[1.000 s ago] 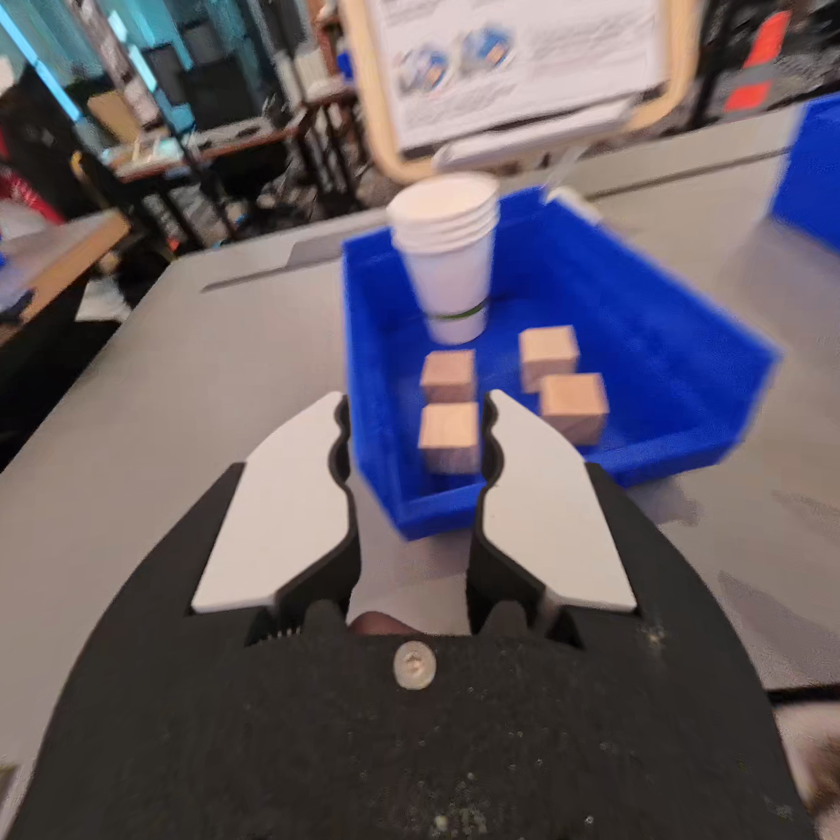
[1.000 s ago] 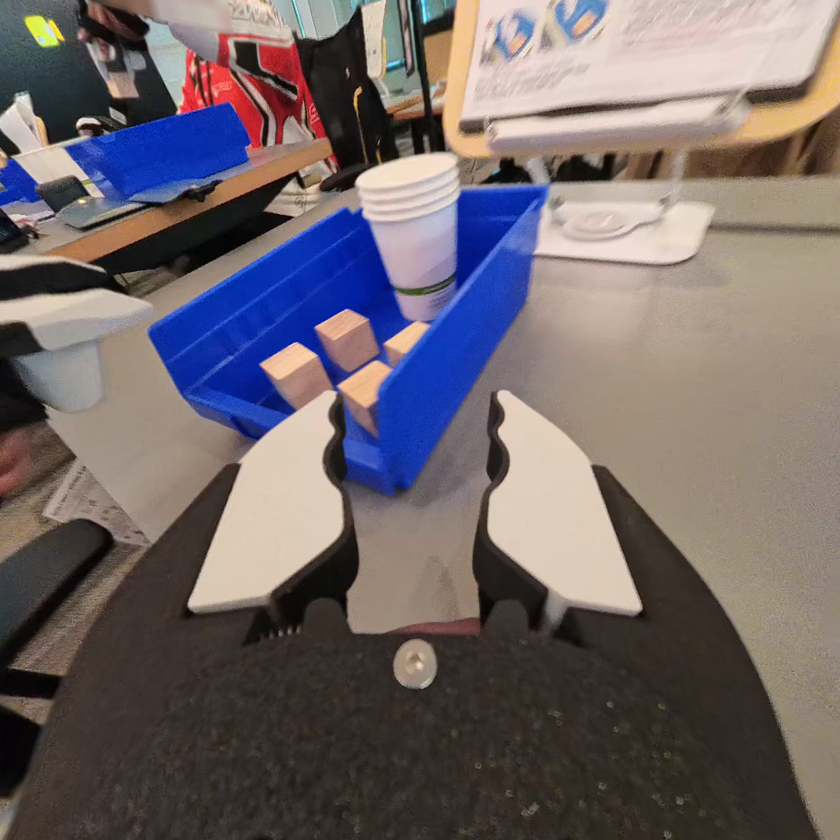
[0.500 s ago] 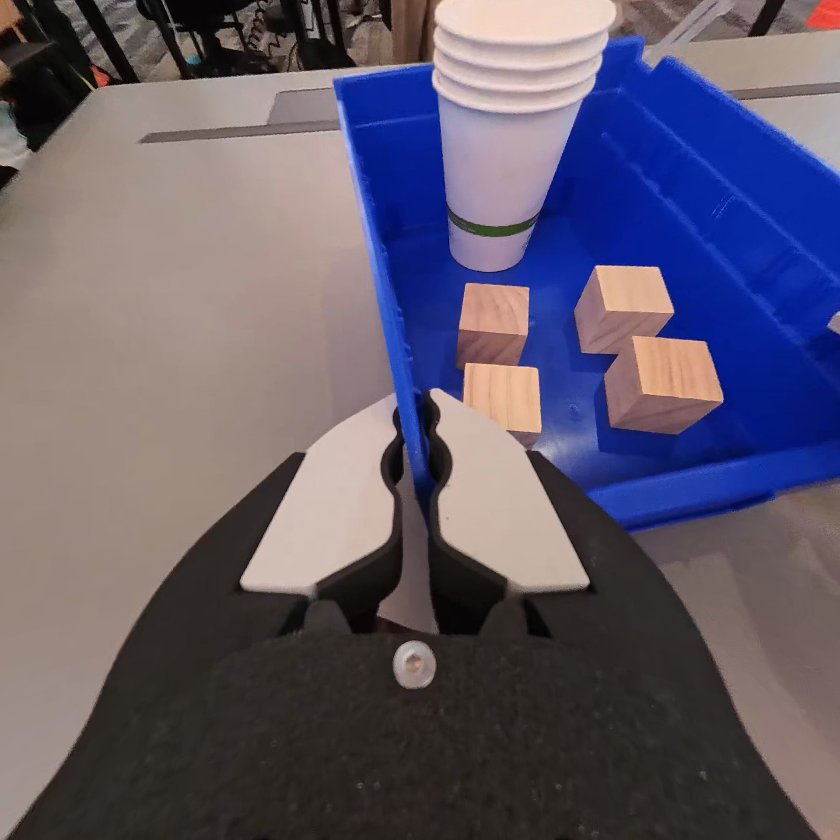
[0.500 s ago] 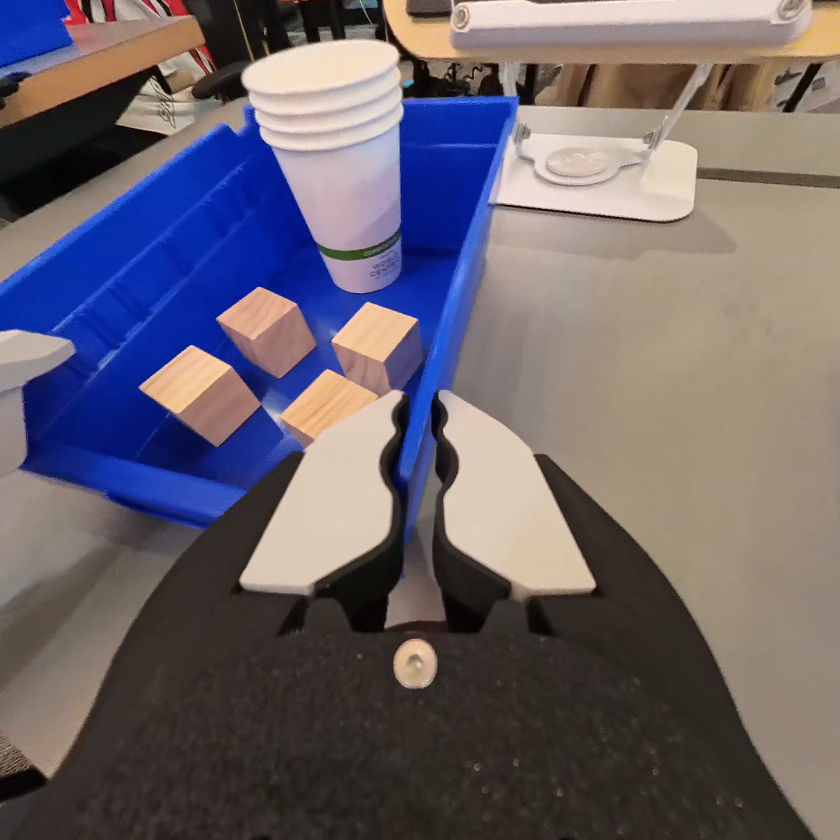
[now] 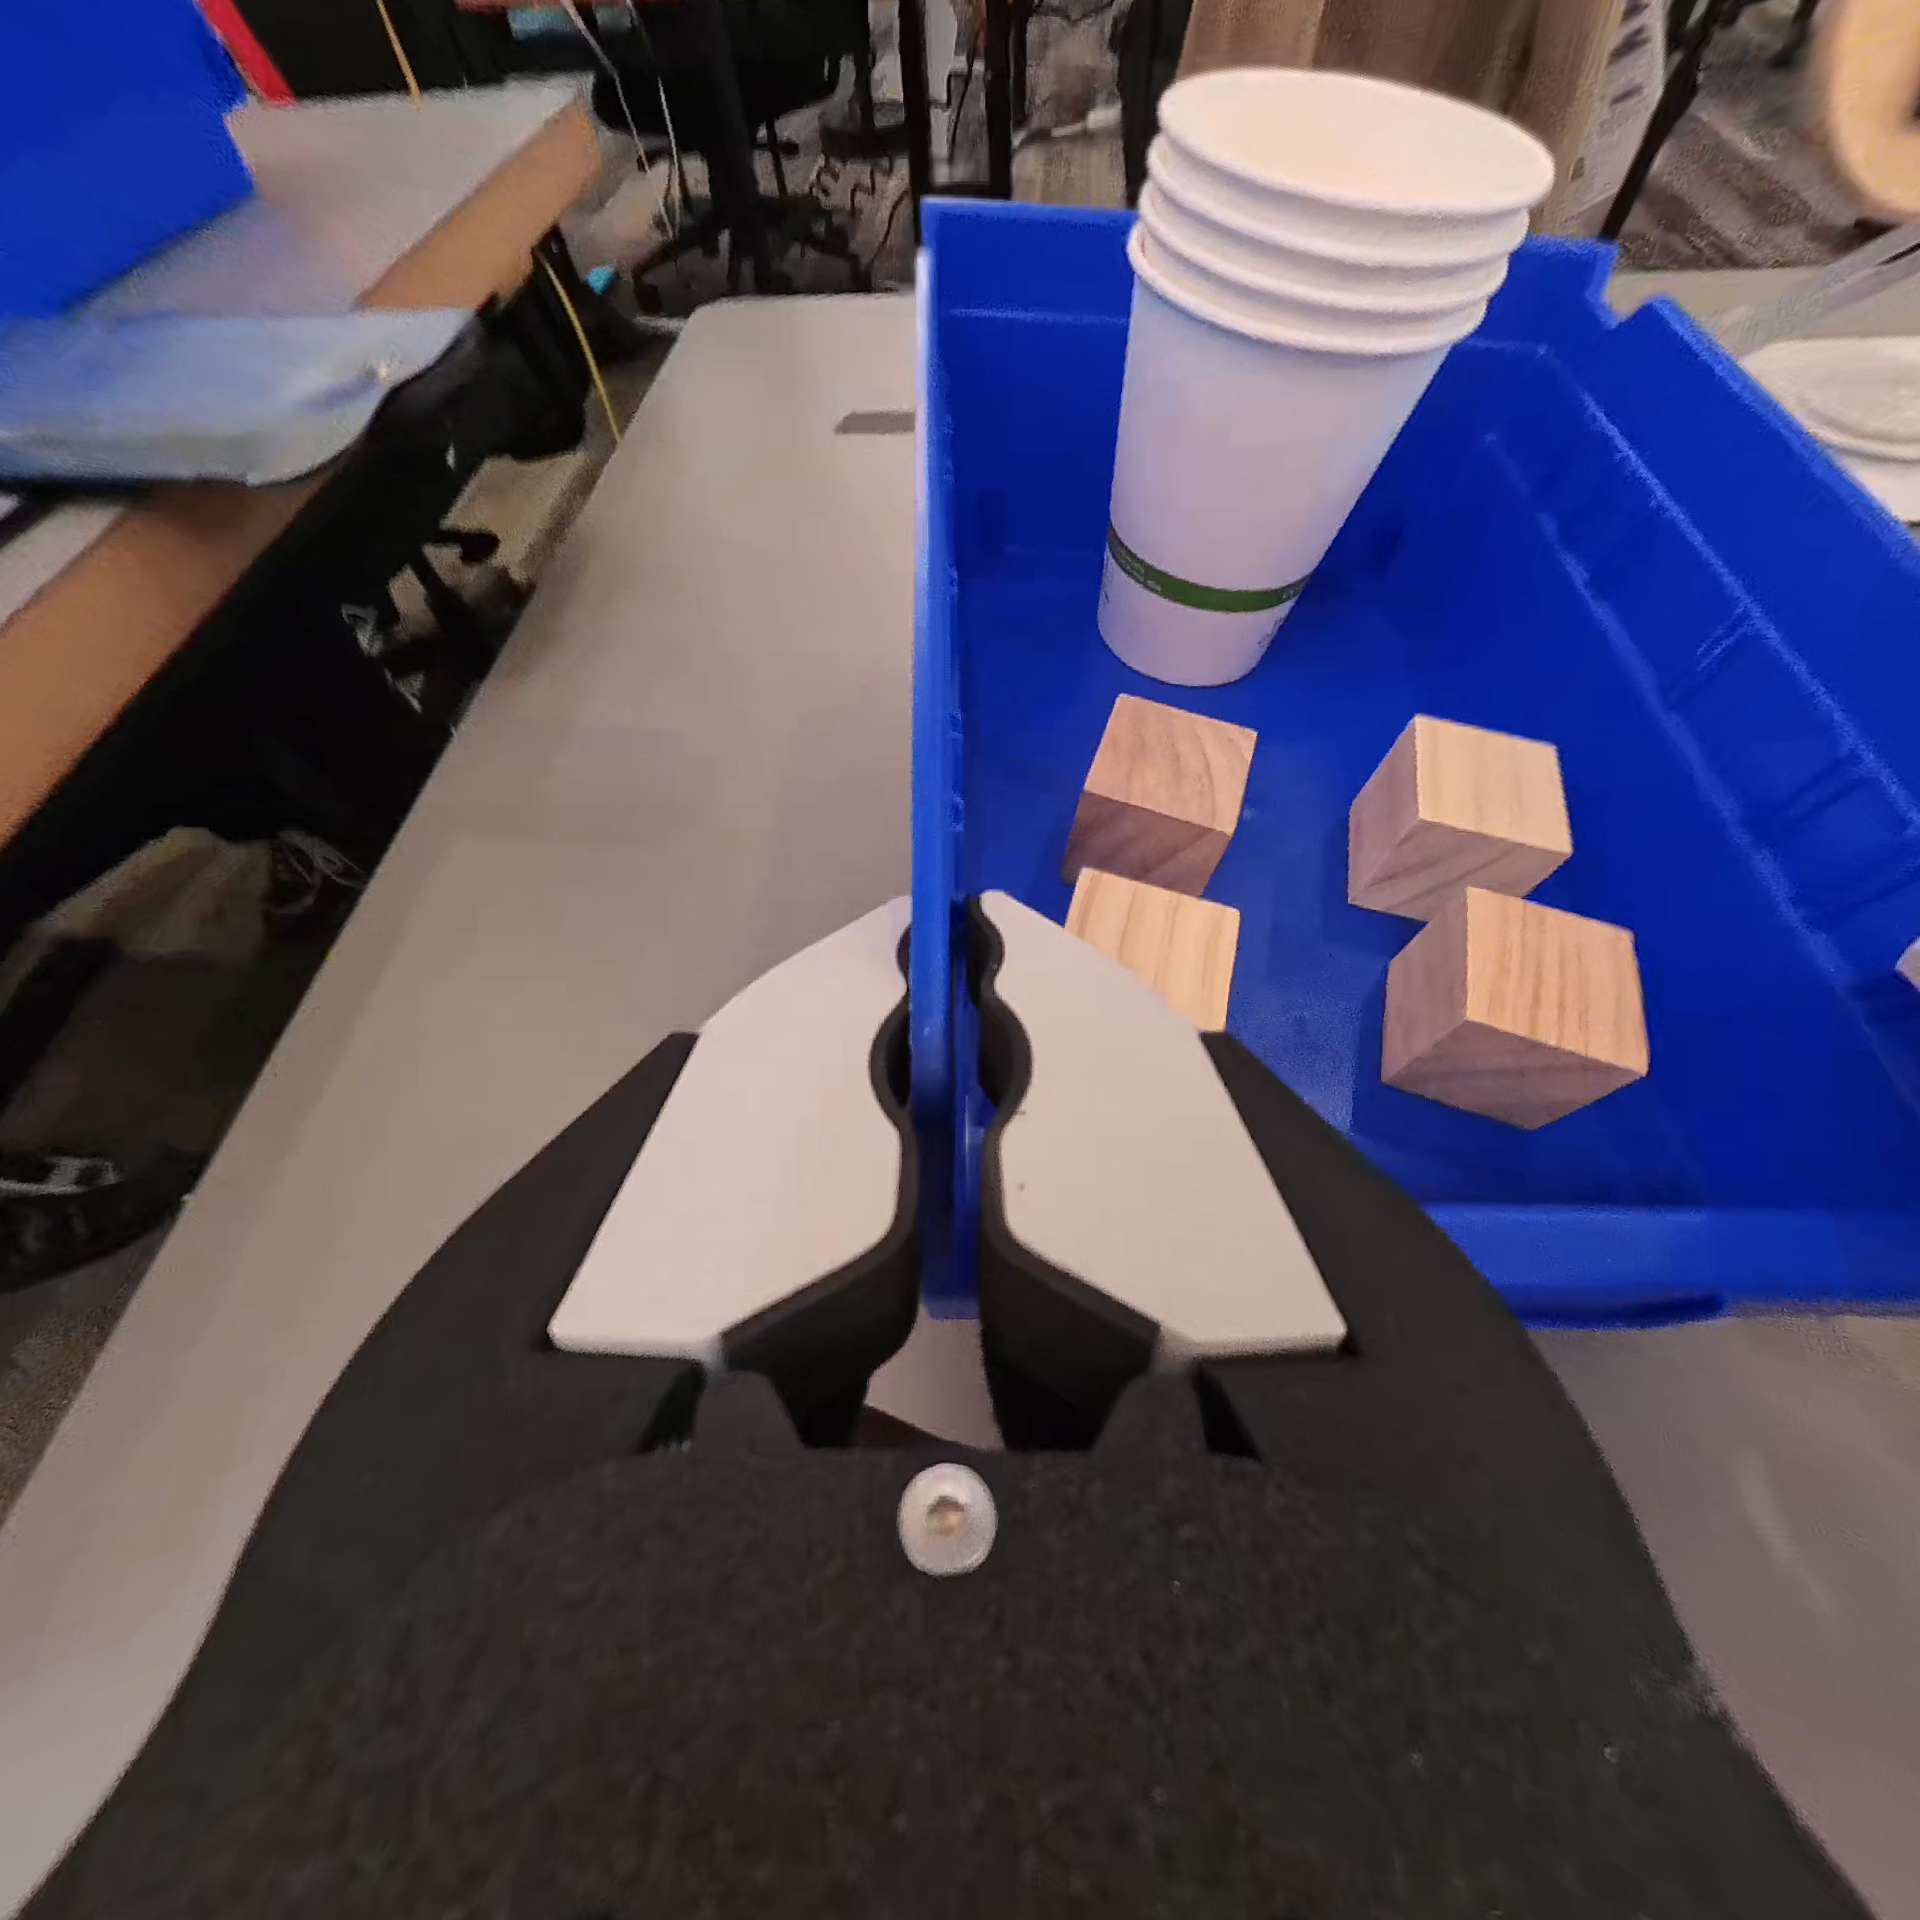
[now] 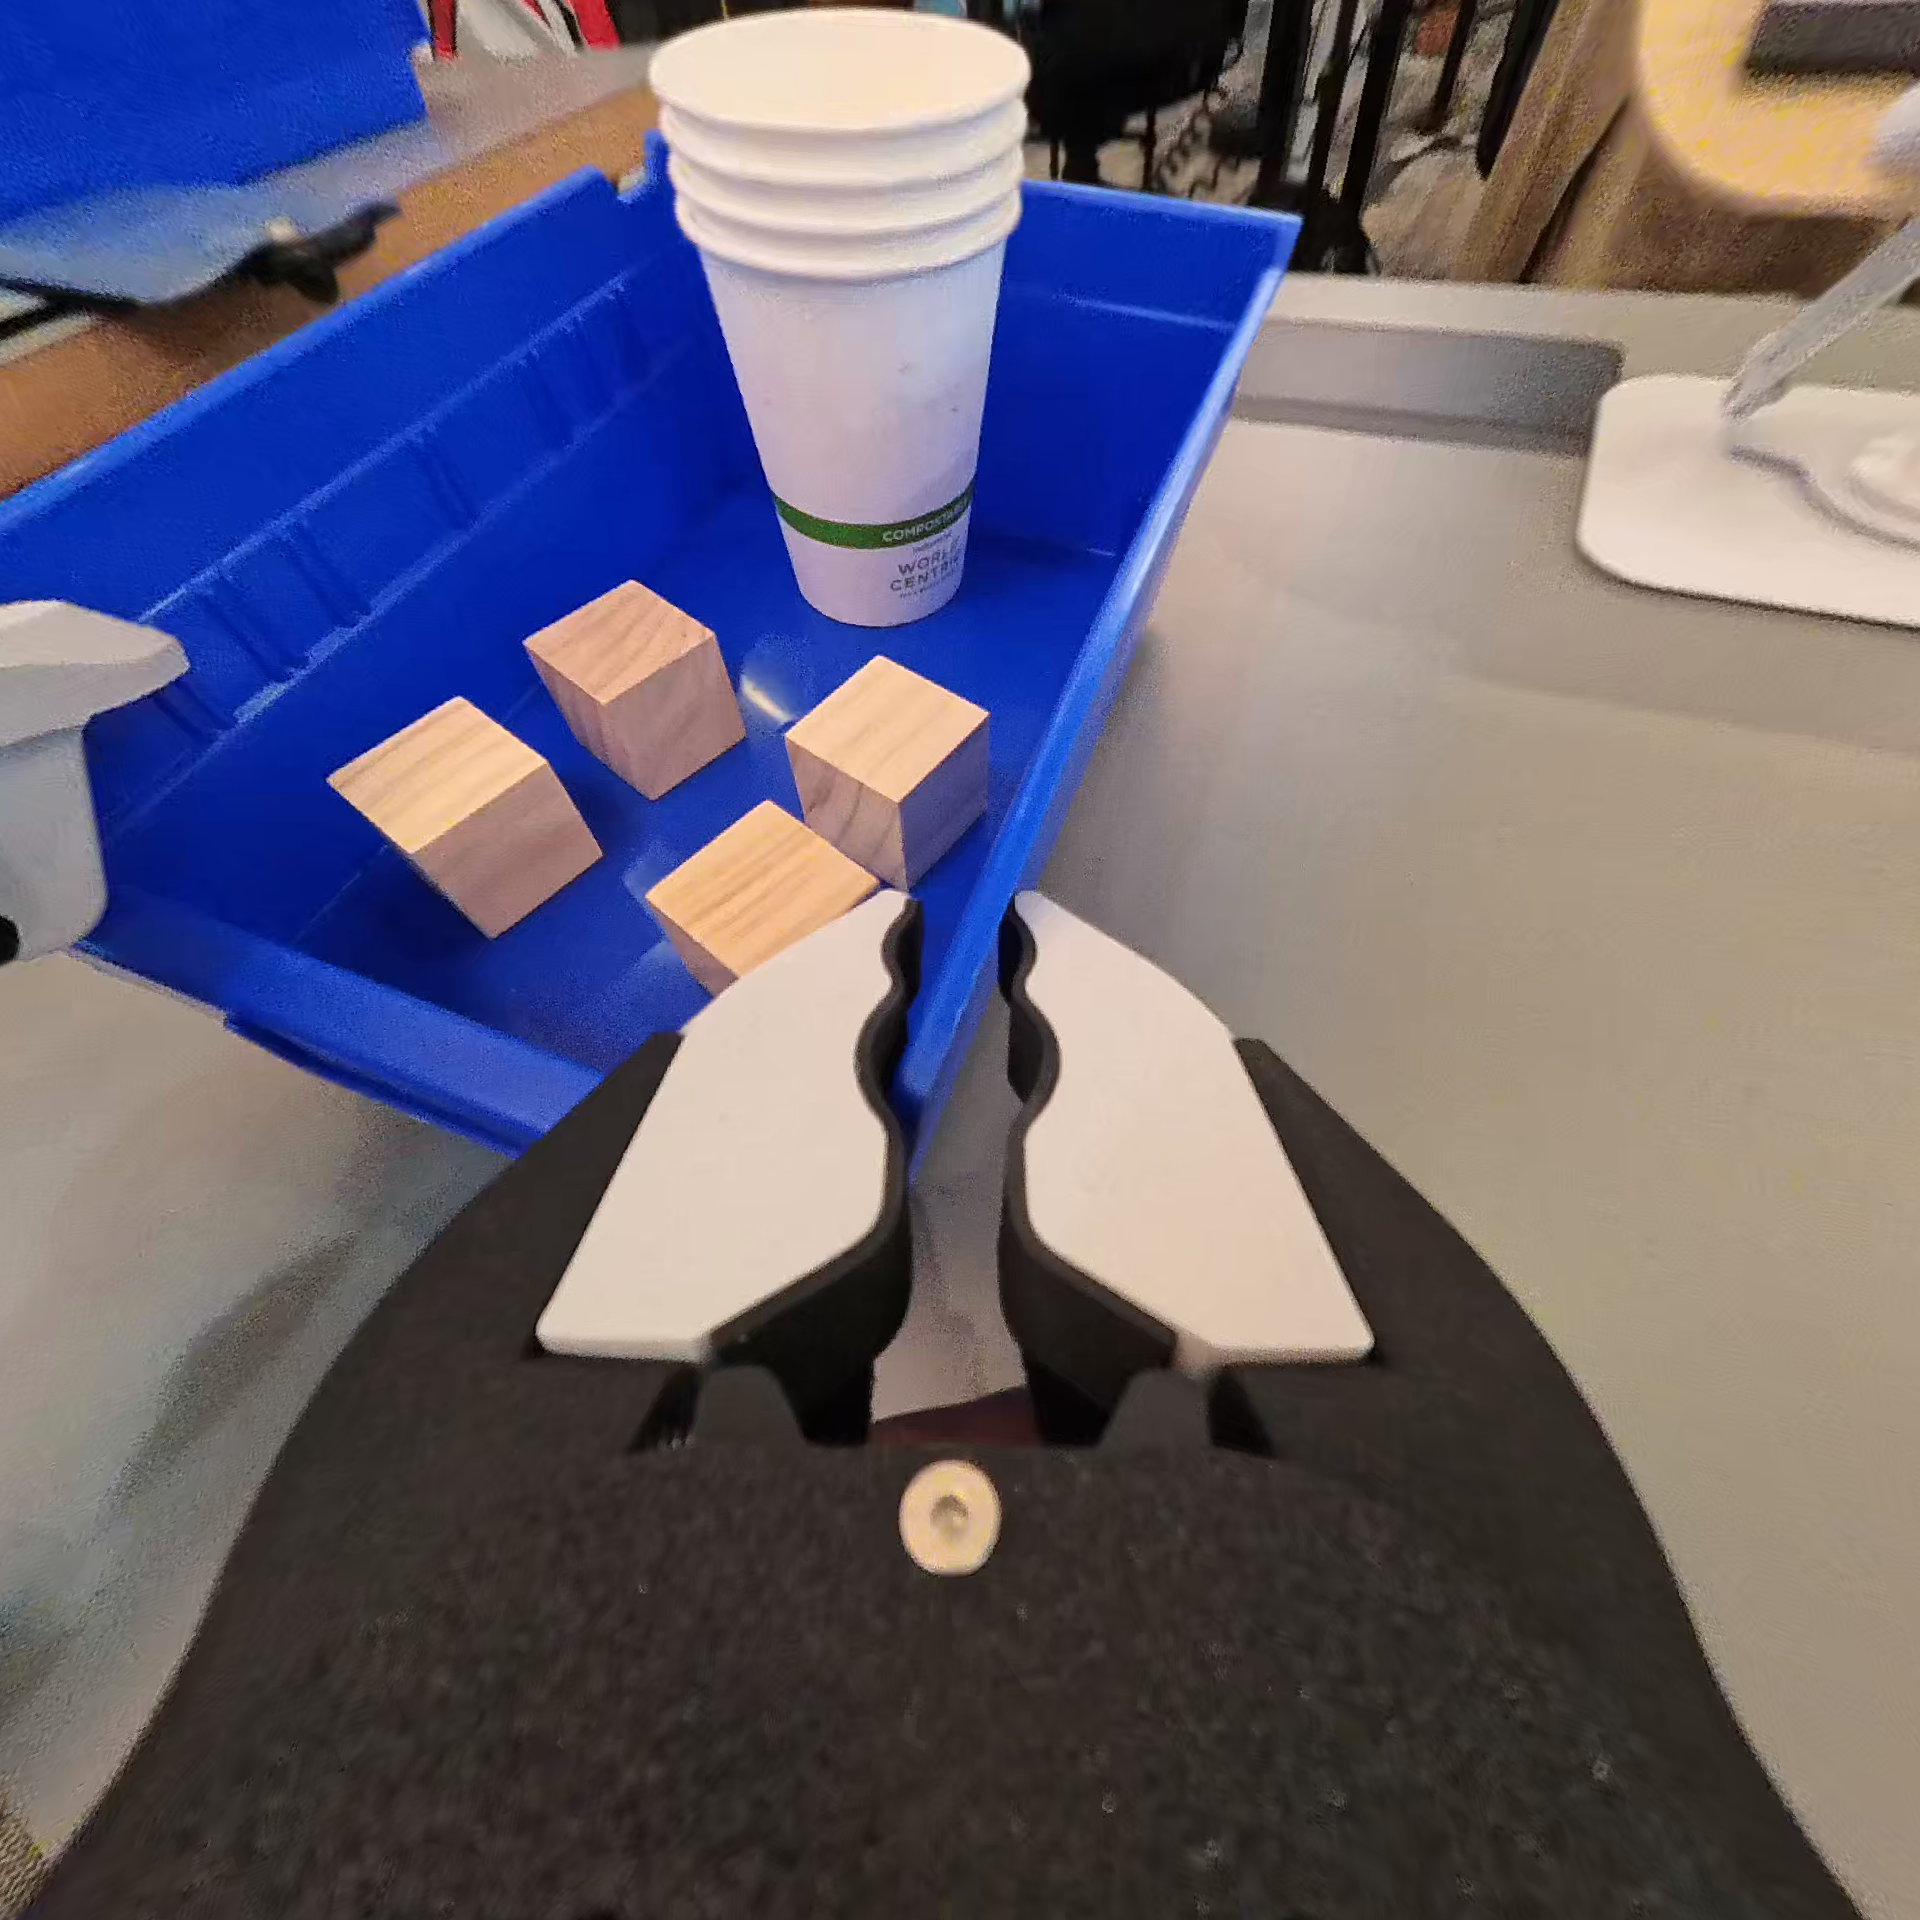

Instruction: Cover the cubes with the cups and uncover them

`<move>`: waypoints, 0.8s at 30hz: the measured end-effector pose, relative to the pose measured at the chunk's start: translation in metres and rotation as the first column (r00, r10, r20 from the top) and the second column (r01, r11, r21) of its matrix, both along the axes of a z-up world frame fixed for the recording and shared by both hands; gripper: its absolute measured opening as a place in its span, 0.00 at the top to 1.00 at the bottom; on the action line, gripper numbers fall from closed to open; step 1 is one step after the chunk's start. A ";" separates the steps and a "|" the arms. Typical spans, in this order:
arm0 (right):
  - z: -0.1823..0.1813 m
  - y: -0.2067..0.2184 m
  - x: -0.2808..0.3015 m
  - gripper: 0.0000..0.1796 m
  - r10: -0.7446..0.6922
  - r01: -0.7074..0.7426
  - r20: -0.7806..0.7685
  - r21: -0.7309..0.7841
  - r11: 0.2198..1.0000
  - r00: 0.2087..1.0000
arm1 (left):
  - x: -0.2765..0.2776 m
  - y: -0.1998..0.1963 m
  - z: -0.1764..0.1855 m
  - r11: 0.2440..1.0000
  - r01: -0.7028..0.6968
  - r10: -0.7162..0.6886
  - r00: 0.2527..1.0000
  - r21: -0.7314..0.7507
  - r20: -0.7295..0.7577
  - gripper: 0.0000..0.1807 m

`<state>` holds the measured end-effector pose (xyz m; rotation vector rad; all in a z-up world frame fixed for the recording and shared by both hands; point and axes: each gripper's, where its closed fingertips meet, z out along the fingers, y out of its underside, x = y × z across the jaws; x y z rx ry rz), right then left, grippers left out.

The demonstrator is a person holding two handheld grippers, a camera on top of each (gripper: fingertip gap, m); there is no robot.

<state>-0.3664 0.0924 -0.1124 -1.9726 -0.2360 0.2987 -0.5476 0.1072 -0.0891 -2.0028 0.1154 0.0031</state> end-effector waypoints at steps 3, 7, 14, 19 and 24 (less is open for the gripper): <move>-0.008 -0.003 -0.021 0.91 0.010 -0.011 0.025 0.015 1.000 1.000 | -0.022 0.006 -0.022 0.999 -0.004 0.006 0.999 -0.040 0.049 0.98; -0.007 -0.004 -0.029 0.89 0.008 -0.008 0.014 0.036 0.999 1.000 | -0.029 0.006 -0.030 1.000 0.011 -0.010 0.988 -0.005 0.154 0.97; 0.019 -0.035 0.009 0.69 0.197 -0.200 0.034 0.182 0.963 0.980 | -0.043 -0.019 0.015 0.976 -0.171 0.149 0.976 0.138 0.158 0.77; 0.077 -0.095 0.121 0.70 0.275 -0.285 0.080 0.376 0.882 0.958 | 0.055 -0.072 0.075 0.952 0.032 -0.072 0.990 0.303 0.123 0.66; 0.074 -0.124 0.261 0.75 0.169 -0.198 0.112 0.349 0.916 0.979 | 0.194 -0.127 0.077 0.895 0.245 -0.282 0.958 0.373 0.048 0.76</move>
